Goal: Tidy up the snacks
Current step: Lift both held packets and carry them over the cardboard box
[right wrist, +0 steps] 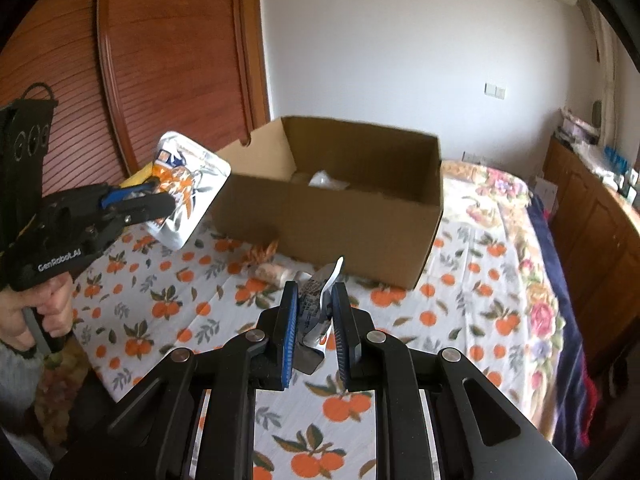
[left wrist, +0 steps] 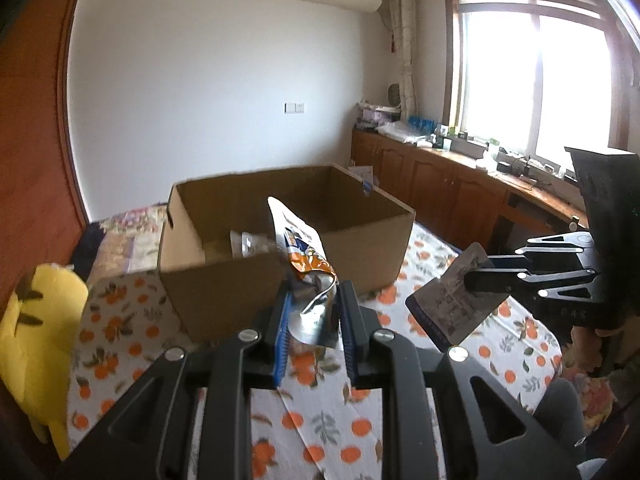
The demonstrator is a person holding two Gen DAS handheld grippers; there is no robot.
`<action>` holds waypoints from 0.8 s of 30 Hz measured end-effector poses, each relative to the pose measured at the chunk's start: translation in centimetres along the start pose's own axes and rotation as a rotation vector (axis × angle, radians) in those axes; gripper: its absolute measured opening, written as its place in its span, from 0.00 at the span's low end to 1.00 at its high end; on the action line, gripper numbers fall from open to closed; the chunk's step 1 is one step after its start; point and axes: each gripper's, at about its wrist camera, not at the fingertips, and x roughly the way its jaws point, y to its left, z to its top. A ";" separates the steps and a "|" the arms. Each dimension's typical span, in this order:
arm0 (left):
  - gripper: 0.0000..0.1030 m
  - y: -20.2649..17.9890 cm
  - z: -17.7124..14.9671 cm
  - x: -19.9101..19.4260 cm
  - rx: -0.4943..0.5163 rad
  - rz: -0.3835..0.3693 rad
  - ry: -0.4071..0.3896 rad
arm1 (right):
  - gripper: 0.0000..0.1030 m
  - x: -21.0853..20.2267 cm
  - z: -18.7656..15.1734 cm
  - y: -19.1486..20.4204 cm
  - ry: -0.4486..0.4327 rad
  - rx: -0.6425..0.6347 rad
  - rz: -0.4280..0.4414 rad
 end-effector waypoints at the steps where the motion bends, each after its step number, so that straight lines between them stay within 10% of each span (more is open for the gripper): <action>1: 0.19 0.0 0.5 0.1 0.007 -0.001 -0.008 | 0.14 -0.2 0.4 0.0 -0.006 -0.006 -0.005; 24: 0.19 4.6 6.3 6.9 -0.003 0.000 -0.087 | 0.14 2.0 9.3 -2.3 -0.127 -0.044 -0.034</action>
